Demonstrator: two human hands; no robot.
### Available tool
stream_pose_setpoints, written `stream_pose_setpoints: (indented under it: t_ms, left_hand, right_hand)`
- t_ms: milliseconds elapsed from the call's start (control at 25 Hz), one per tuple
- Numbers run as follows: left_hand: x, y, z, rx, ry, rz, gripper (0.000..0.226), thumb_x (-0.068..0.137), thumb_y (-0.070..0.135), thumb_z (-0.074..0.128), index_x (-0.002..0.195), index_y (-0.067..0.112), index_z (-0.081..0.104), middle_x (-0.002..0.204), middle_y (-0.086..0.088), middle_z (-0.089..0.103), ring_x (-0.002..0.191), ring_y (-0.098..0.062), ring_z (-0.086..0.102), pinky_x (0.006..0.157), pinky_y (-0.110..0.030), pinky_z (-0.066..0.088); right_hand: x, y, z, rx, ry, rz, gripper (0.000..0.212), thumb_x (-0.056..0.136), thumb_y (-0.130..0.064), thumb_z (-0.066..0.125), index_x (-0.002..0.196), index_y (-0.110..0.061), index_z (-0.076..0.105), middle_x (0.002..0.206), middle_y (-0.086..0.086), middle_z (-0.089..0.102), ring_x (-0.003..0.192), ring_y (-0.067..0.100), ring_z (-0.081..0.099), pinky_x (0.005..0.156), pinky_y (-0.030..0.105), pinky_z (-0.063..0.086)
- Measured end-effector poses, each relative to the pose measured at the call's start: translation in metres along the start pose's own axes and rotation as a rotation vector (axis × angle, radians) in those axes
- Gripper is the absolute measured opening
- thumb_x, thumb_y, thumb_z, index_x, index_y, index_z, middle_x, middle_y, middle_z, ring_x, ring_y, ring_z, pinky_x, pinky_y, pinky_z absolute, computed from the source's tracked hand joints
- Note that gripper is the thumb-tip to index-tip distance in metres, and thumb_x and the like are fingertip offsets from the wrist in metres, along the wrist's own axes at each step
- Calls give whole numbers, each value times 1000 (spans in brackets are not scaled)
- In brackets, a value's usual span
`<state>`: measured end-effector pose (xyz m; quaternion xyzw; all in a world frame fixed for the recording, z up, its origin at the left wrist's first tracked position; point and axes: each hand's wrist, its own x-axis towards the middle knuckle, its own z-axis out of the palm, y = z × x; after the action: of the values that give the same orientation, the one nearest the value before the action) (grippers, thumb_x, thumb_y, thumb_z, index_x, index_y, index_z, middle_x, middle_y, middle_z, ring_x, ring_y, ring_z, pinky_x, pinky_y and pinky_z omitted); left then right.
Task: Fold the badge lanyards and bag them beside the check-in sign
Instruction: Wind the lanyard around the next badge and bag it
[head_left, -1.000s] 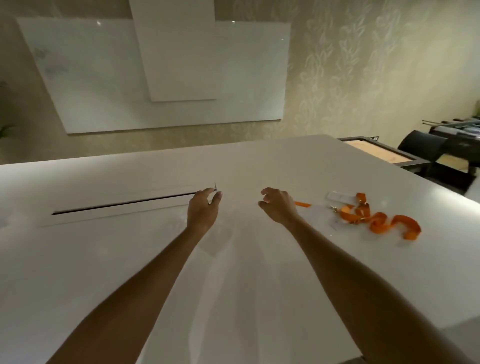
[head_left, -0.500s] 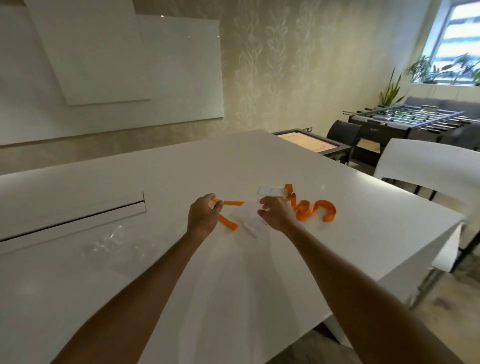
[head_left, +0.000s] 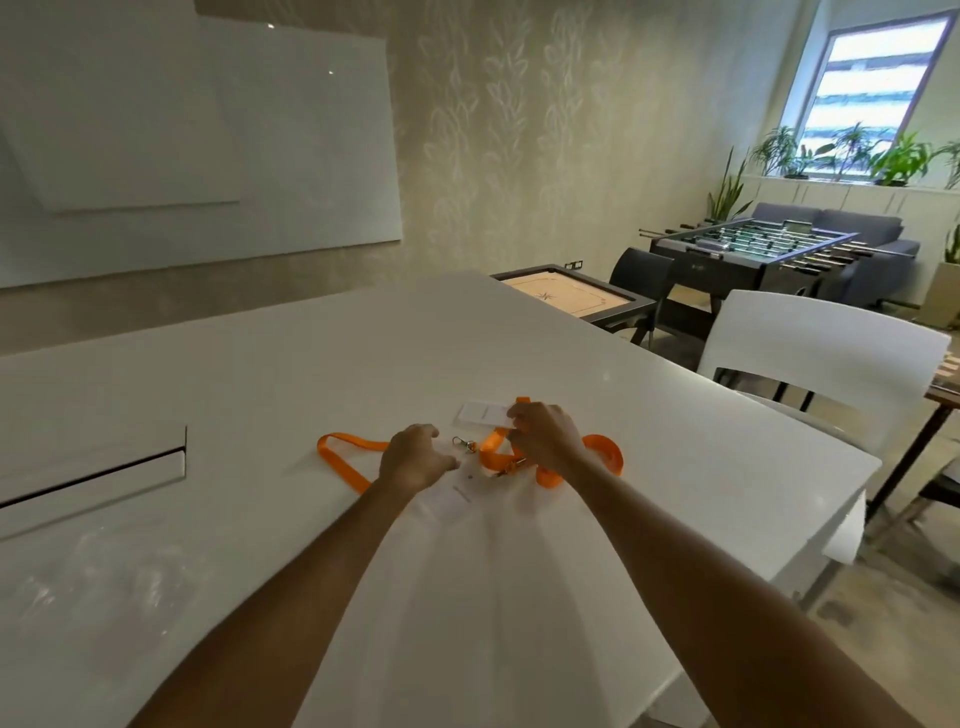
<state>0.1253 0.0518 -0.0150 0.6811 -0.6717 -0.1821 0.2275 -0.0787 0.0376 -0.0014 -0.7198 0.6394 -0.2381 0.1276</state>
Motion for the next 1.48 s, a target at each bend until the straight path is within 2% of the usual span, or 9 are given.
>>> stream_pose_setpoints:
  t_ms: [280,520,640,760,920,1080,1240,1360,1480]
  left_hand:
    - [26,-5,16,192,-34,-78,75,63,40,83,125,9,55,127,-10,60,117,-27,54,94,-36,48]
    - [36,-4,11,219,-22,-76,67,63,36,83,120,10,59,120,-10,64,108,-26,59,83,-28,46]
    - [44,-4,-5,29,-2,-111,67,64,35,83,121,10,59,120,-10,64,107,-26,60,82,-28,46]
    - [54,1,-36,-360,26,-185,55,66,31,82,114,11,63,108,-8,67,96,-23,63,82,-36,53]
    - [62,8,-81,-914,-44,-242,31,74,32,74,96,10,70,97,-13,70,81,-25,68,78,-40,55]
    - [64,8,-109,-1243,-41,-217,32,84,33,61,106,10,66,100,-14,70,87,-30,67,76,-39,56]
    - [53,5,-117,-1399,-19,-194,29,90,29,50,112,11,58,108,-18,64,93,-34,65,72,-39,57]
    - [42,8,-121,-1384,63,-221,21,94,27,46,103,13,59,96,-17,63,81,-29,64,65,-34,53]
    - [38,9,-126,-1358,111,-186,24,96,30,47,105,12,59,100,-19,62,89,-31,60,72,-37,49]
  right_hand:
    - [45,5,13,64,-21,-83,33,86,-24,63,118,-19,64,111,1,69,98,21,64,80,30,50]
    - [74,-9,29,80,-32,-164,32,87,-26,63,118,-19,63,112,0,69,100,19,64,82,30,50]
    - [90,-23,33,120,-25,-203,31,87,-22,63,117,-18,64,112,0,70,100,18,64,84,32,52]
    - [105,-41,33,220,-7,-240,32,83,-9,60,113,-18,68,108,-1,72,98,16,65,83,28,49]
    - [116,-70,29,546,-61,-242,42,74,6,56,107,-15,70,98,-2,72,95,16,66,86,34,51]
    - [121,-97,22,872,-127,-232,43,69,10,56,102,-16,67,94,5,73,89,24,65,82,43,50]
    - [120,-118,19,878,-101,-217,41,72,0,61,104,-25,64,85,-4,74,78,15,70,80,40,55]
    - [116,-128,16,767,-71,-238,39,79,-4,61,116,-16,62,80,-10,73,78,7,68,79,31,53]
    - [111,-135,9,750,-13,-288,25,82,-1,59,101,-12,71,87,-2,75,84,10,68,82,31,54]
